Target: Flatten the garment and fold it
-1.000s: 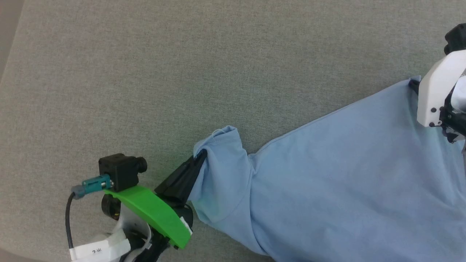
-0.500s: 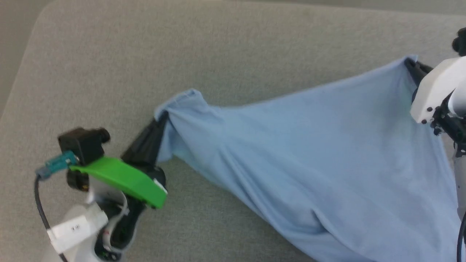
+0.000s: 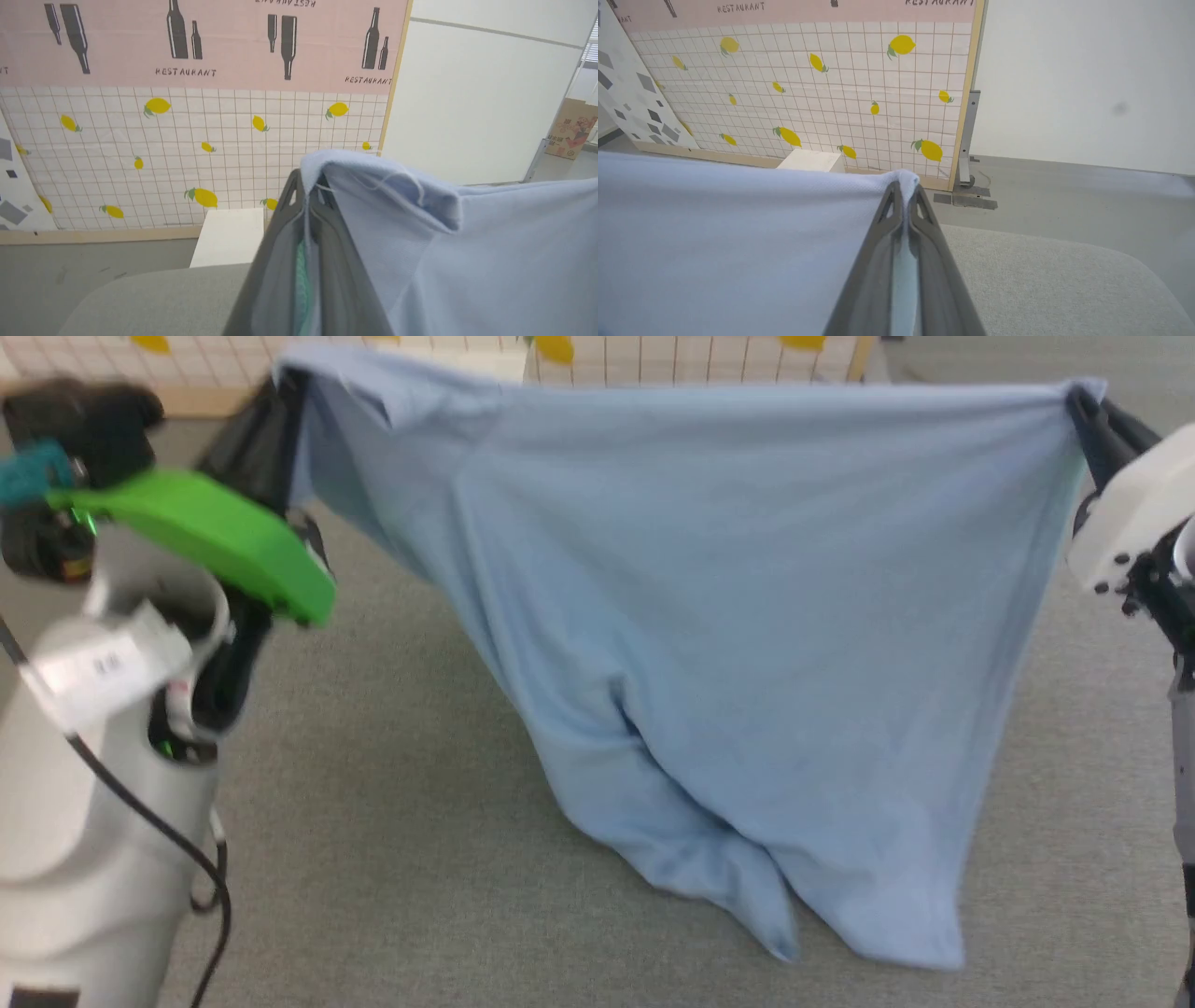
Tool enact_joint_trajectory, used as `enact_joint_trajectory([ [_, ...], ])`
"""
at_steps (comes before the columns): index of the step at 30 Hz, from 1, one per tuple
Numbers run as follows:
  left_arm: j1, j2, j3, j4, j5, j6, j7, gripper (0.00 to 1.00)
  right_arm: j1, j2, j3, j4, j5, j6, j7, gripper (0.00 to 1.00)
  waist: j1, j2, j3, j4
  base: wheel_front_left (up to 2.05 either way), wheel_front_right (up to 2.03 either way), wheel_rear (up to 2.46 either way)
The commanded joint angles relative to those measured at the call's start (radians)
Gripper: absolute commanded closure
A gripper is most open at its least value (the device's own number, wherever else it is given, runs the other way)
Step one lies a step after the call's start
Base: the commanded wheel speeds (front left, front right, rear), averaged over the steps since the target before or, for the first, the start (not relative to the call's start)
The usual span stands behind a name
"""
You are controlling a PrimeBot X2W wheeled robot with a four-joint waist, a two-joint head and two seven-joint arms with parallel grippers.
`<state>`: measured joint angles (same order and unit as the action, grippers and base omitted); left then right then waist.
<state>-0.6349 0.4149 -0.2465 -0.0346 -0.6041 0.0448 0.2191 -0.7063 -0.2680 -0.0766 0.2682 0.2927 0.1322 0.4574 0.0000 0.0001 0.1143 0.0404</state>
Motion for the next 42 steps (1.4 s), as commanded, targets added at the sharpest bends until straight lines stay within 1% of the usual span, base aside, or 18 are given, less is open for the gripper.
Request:
enact_joint_trajectory([
  [1,-0.058,0.007,-0.002,0.025,0.011,-0.005,0.003,1.00,-0.035,0.000,0.006,0.004,-0.010,-0.002,-0.001,1.00,0.0000,-0.0001,-0.076,-0.040,0.00,0.00,0.00],
  [6,-0.205,0.011,-0.032,0.157,0.035,-0.032,0.043,1.00,-0.141,0.002,0.016,0.039,-0.034,-0.002,0.002,1.00,0.0000,-0.0001,-0.115,-0.055,0.00,0.00,0.00],
  [12,-0.376,0.032,-0.045,0.297,0.120,-0.035,-0.015,1.00,-0.273,0.004,0.039,0.109,-0.077,-0.002,0.000,1.00,0.0000,-0.0001,-0.127,-0.074,0.00,0.00,0.00],
  [14,-0.425,0.038,-0.050,0.341,0.135,-0.036,-0.014,1.00,-0.316,0.005,0.045,0.133,-0.089,-0.002,0.001,1.00,0.0000,-0.0001,-0.120,-0.081,0.00,0.00,0.00],
  [19,-0.538,0.033,-0.043,0.423,0.137,-0.025,0.019,1.00,-0.417,0.006,0.046,0.189,-0.132,-0.002,0.008,1.00,0.0000,-0.0001,-0.073,-0.095,0.00,0.00,0.00],
  [24,-0.640,0.025,-0.027,0.453,0.139,-0.002,0.017,1.00,-0.512,0.012,0.043,0.229,-0.175,-0.002,0.017,1.00,0.0000,-0.0001,0.036,-0.108,0.00,0.00,0.00],
  [29,-0.750,0.006,-0.011,0.473,0.153,0.022,-0.046,1.00,-0.610,0.027,0.018,0.265,-0.218,-0.002,-0.003,1.00,0.0000,-0.0001,0.162,-0.117,0.00,0.00,0.00],
  [34,-0.879,-0.036,-0.012,0.517,0.175,0.032,-0.143,1.00,-0.712,0.054,-0.028,0.300,-0.295,-0.002,-0.057,1.00,0.0000,-0.0001,0.271,-0.115,0.00,0.00,0.00],
  [39,-0.974,-0.070,-0.010,0.586,0.186,0.035,-0.244,1.00,-0.783,0.085,-0.046,0.343,-0.364,-0.002,-0.121,1.00,0.0000,-0.0001,0.326,-0.116,0.00,0.00,0.00],
  [42,-1.017,-0.087,-0.011,0.634,0.190,0.027,-0.311,1.00,-0.817,0.094,-0.046,0.371,-0.408,-0.002,-0.166,1.00,0.0000,-0.0001,0.347,-0.114,0.00,0.00,0.00],
])
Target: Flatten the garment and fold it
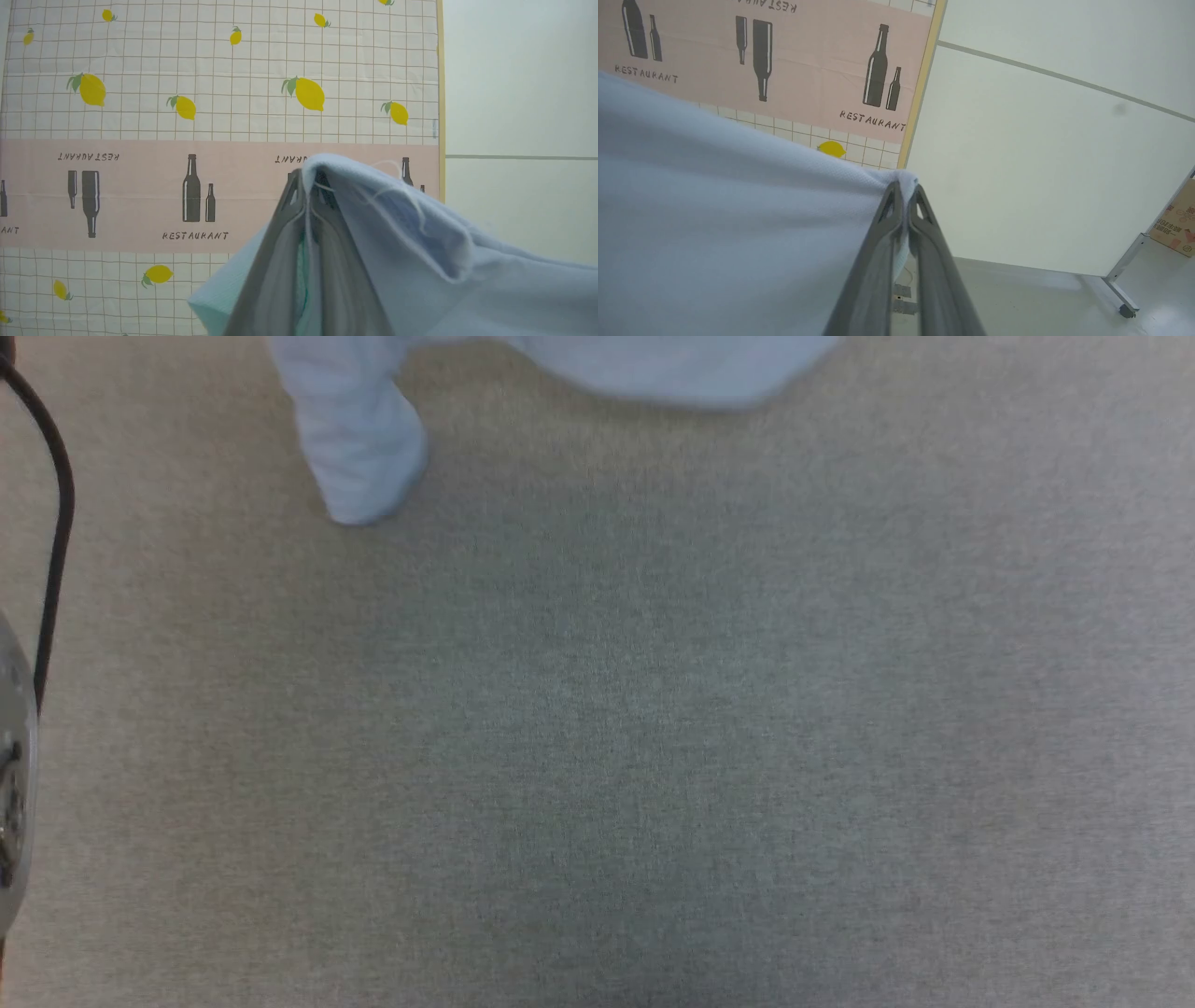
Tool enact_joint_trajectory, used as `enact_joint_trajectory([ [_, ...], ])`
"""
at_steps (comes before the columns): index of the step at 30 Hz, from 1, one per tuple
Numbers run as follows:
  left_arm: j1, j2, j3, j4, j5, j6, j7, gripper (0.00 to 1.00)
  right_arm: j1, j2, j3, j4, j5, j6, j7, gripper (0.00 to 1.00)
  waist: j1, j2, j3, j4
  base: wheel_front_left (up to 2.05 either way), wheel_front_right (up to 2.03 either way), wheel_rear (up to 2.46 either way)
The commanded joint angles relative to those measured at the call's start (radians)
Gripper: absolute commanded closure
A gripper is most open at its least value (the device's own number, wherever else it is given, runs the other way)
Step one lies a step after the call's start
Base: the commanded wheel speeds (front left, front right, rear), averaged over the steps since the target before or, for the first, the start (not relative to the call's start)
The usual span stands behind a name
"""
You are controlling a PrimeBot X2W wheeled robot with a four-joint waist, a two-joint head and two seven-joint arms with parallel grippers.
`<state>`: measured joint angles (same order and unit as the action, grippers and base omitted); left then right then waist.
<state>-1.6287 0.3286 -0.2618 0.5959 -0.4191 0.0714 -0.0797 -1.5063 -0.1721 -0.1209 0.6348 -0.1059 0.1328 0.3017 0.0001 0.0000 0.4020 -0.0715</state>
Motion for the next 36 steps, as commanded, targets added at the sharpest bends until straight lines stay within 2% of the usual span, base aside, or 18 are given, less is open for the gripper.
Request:
enact_joint_trajectory([
  [1,-0.033,-0.004,0.004,0.017,0.005,-0.005,-0.033,1.00,-0.026,-0.003,0.002,0.010,-0.024,-0.002,-0.026,1.00,-0.0001,0.0000,0.065,0.000,0.00,0.00,0.00],
  [6,-0.063,-0.011,0.005,0.071,0.006,-0.037,-0.136,1.00,-0.061,-0.031,0.019,0.045,-0.076,-0.002,-0.099,1.00,-0.0001,0.0000,0.114,0.017,0.00,0.00,0.00],
  [15,0.029,0.003,0.026,0.100,-0.023,-0.118,-0.178,1.00,-0.030,-0.096,0.038,0.117,-0.089,-0.002,-0.165,1.00,-0.0001,0.0000,0.196,0.041,0.00,0.00,0.00],
  [21,0.176,0.017,0.020,0.022,-0.061,-0.177,-0.181,1.00,0.041,-0.133,0.107,0.127,0.004,-0.002,-0.216,1.00,-0.0001,0.0000,0.195,0.055,0.00,0.00,0.00],
  [24,0.278,0.039,0.020,-0.055,-0.090,-0.188,-0.182,1.00,0.104,-0.159,0.150,0.084,0.111,-0.002,-0.243,1.00,-0.0001,0.0000,0.184,0.061,0.00,0.00,0.00],
  [28,0.445,0.070,0.027,-0.184,-0.131,-0.190,-0.164,1.00,0.248,-0.211,0.182,-0.041,0.260,-0.002,-0.232,1.00,-0.0001,0.0000,0.161,0.066,0.00,0.00,0.00],
  [30,0.542,0.085,0.035,-0.258,-0.148,-0.176,-0.146,1.00,0.337,-0.238,0.173,-0.122,0.325,-0.002,-0.211,1.00,-0.0001,0.0000,0.152,0.065,0.00,0.00,0.00],
  [33,0.704,0.109,0.041,-0.382,-0.155,-0.138,-0.123,1.00,0.492,-0.268,0.139,-0.253,0.399,-0.002,-0.165,1.00,-0.0001,0.0000,0.139,0.066,0.00,0.00,0.00],
  [36,0.857,0.112,0.042,-0.492,-0.159,-0.091,-0.111,1.00,0.640,-0.268,0.086,-0.366,0.441,-0.002,-0.134,1.00,-0.0001,0.0000,0.117,0.069,0.00,0.00,0.00],
])
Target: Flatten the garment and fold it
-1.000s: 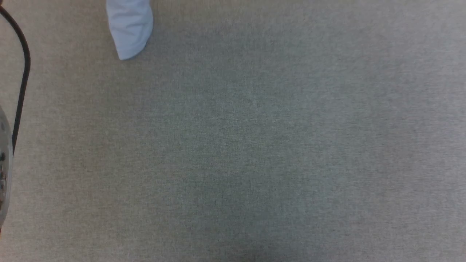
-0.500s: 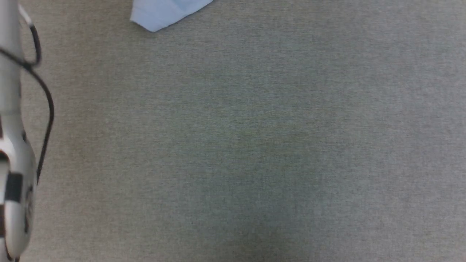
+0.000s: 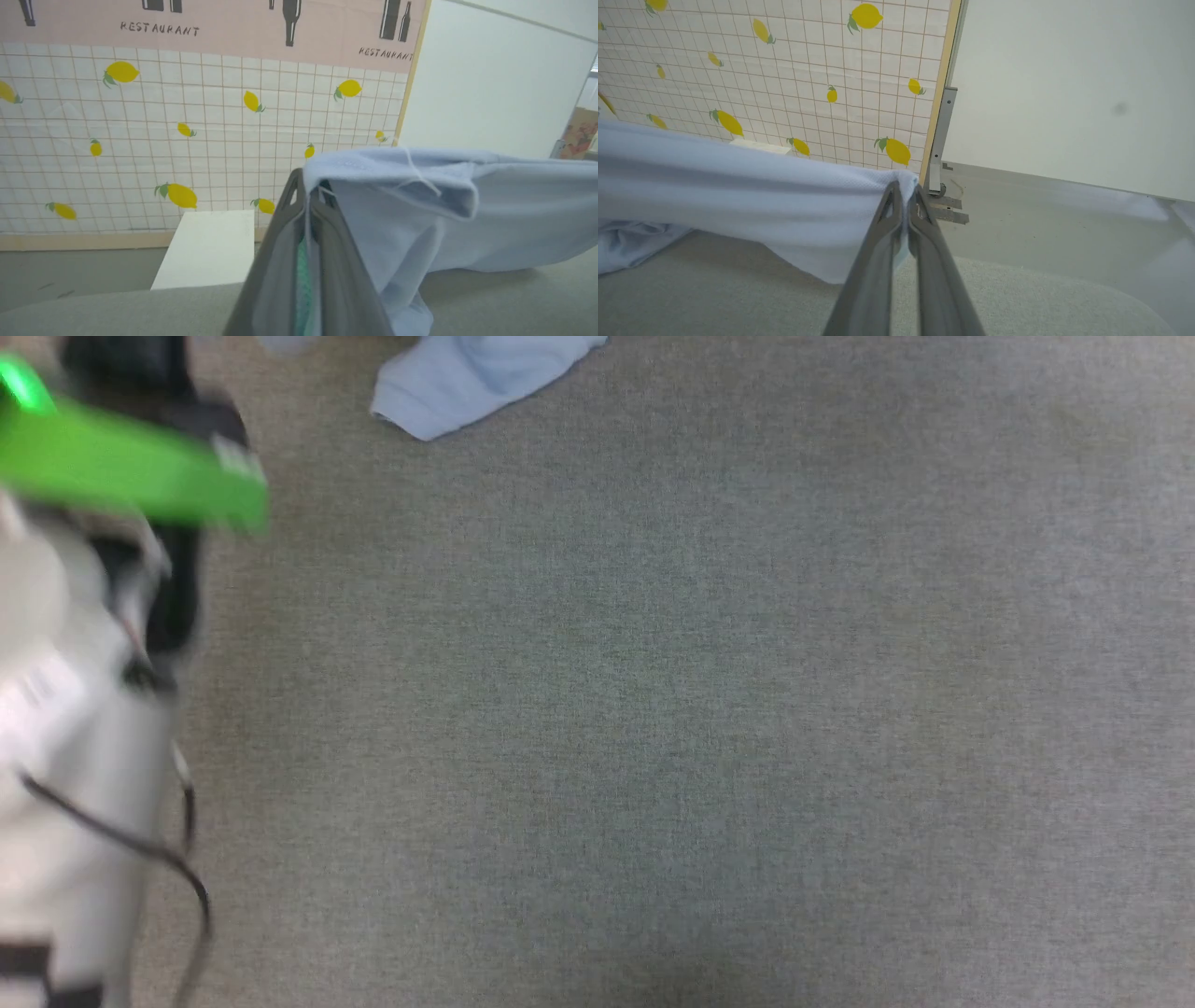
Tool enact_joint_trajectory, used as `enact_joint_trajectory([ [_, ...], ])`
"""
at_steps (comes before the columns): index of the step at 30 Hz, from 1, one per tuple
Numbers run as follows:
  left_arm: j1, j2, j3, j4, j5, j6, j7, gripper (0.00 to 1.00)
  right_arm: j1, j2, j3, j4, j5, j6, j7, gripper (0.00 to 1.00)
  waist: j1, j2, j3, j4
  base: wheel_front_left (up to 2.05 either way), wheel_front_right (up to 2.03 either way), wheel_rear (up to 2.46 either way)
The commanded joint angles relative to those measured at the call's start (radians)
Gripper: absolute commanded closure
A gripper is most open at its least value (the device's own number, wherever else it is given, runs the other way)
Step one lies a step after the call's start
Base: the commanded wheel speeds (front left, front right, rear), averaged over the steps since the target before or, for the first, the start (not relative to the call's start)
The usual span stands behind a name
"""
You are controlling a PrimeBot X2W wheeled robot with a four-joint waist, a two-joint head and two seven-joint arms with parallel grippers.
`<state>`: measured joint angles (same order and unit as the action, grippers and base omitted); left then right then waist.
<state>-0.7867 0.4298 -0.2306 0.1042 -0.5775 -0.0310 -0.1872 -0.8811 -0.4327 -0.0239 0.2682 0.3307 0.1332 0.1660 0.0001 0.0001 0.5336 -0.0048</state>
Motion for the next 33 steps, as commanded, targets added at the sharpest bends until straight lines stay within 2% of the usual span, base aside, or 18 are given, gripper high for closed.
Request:
enact_joint_trajectory([
  [1,0.072,0.007,0.013,-0.034,-0.006,0.031,-0.001,1.00,0.074,0.004,-0.033,-0.037,0.018,-0.002,0.012,1.00,-0.0001,-0.0001,-0.027,0.003,0.00,0.00,0.00],
  [7,0.330,0.005,0.007,-0.162,-0.018,0.103,0.023,1.00,0.374,0.098,-0.124,-0.210,0.045,-0.002,0.045,1.00,-0.0001,-0.0001,-0.094,0.008,0.00,0.00,0.00],
  [11,0.471,0.006,-0.008,-0.182,-0.029,0.132,0.046,1.00,0.546,0.169,-0.165,-0.272,0.050,-0.002,0.071,1.00,-0.0001,-0.0001,-0.142,0.015,0.00,0.00,0.00],
  [15,0.618,0.009,-0.025,-0.162,-0.054,0.150,0.073,1.00,0.700,0.210,-0.184,-0.297,0.058,-0.002,0.123,1.00,-0.0001,-0.0001,-0.202,0.015,0.00,0.00,0.00],
  [24,0.845,-0.007,-0.048,-0.148,-0.174,0.134,0.142,1.00,0.931,0.263,-0.255,-0.303,0.106,-0.002,0.247,1.00,-0.0001,-0.0001,-0.343,0.033,0.00,0.00,0.00],
  [33,1.038,0.048,-0.074,-0.230,-0.317,0.134,0.340,1.00,1.161,0.262,-0.259,-0.371,0.175,-0.002,0.470,1.00,-0.0001,-0.0001,-0.442,0.046,0.00,0.00,0.00],
])
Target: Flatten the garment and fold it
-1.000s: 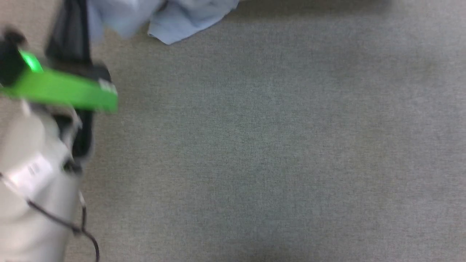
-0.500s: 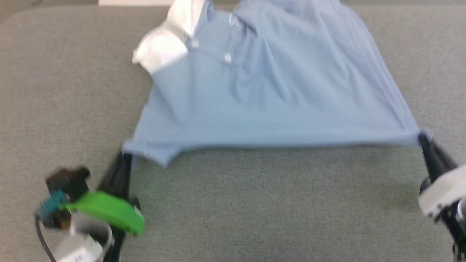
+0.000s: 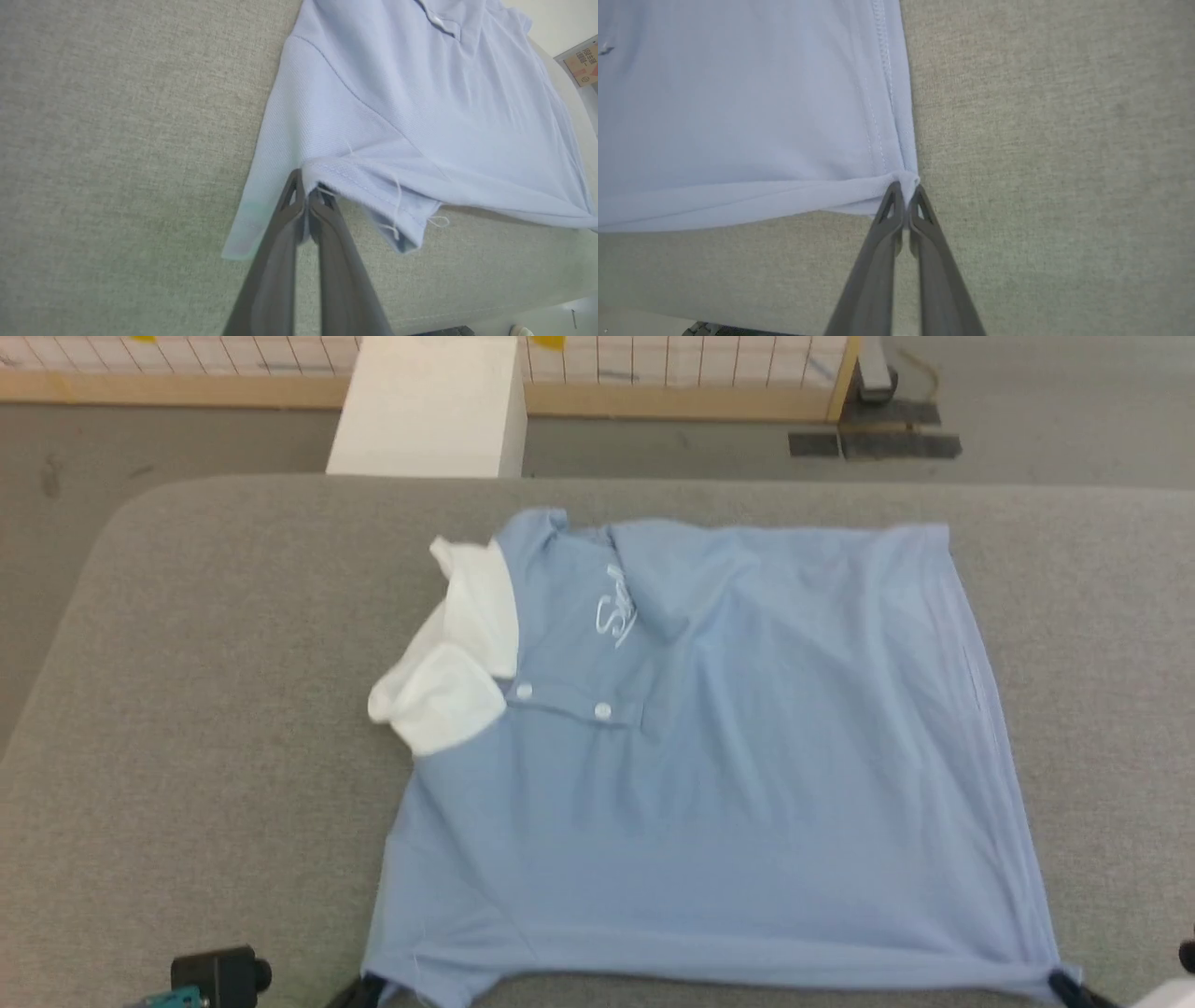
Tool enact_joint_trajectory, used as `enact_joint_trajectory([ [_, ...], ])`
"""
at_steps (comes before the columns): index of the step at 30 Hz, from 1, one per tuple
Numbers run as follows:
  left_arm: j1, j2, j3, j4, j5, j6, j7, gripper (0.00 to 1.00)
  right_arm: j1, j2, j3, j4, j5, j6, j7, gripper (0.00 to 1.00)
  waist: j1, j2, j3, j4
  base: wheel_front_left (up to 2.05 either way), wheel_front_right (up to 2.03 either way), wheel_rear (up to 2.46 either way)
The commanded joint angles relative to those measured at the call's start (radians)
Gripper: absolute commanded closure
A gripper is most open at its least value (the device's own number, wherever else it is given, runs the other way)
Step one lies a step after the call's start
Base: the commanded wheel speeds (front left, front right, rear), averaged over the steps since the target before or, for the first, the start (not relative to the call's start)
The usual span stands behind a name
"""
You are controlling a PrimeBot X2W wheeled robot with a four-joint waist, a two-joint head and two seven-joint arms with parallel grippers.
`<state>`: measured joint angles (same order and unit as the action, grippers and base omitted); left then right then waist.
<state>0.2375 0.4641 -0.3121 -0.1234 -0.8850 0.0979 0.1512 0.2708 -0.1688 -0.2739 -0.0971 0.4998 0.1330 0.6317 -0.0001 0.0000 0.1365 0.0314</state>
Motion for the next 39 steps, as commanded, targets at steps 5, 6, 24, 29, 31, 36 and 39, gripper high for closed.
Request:
enact_joint_trajectory([
  [5,0.096,0.036,0.010,-0.063,-0.067,0.031,0.073,1.00,0.085,0.029,-0.042,-0.049,0.027,-0.002,0.093,1.00,0.0001,0.0000,-0.097,0.007,0.00,0.00,0.00],
  [6,0.113,0.044,0.014,-0.077,-0.075,0.036,0.082,1.00,0.101,0.034,-0.051,-0.059,0.026,-0.002,0.110,1.00,0.0001,0.0000,-0.107,0.008,0.00,0.00,0.00],
  [24,0.088,0.130,0.064,-0.281,-0.008,0.055,0.073,1.00,0.083,0.044,-0.092,-0.248,-0.018,-0.002,0.144,1.00,0.0001,0.0000,-0.105,0.005,0.00,0.00,0.00],
  [29,-0.081,0.122,0.036,-0.222,0.053,0.012,0.059,1.00,-0.045,-0.017,-0.047,-0.205,-0.032,-0.002,0.092,1.00,0.0001,0.0000,-0.014,-0.003,0.00,0.00,0.00],
  [31,-0.155,0.107,0.018,-0.179,0.078,-0.007,0.049,1.00,-0.098,-0.035,-0.028,-0.172,-0.036,-0.002,0.070,1.00,0.0001,0.0000,0.023,-0.006,0.00,0.00,0.00],
  [36,-0.287,0.073,-0.038,-0.045,0.120,-0.049,0.048,1.00,-0.186,-0.071,0.017,-0.080,-0.042,-0.002,0.043,1.00,0.0001,0.0000,0.083,-0.009,0.00,0.00,0.00],
  [39,-0.353,0.052,-0.070,0.043,0.140,-0.075,0.049,1.00,-0.226,-0.084,0.043,-0.016,-0.040,-0.002,0.035,1.00,0.0001,0.0000,0.103,-0.009,0.00,0.00,0.00],
])
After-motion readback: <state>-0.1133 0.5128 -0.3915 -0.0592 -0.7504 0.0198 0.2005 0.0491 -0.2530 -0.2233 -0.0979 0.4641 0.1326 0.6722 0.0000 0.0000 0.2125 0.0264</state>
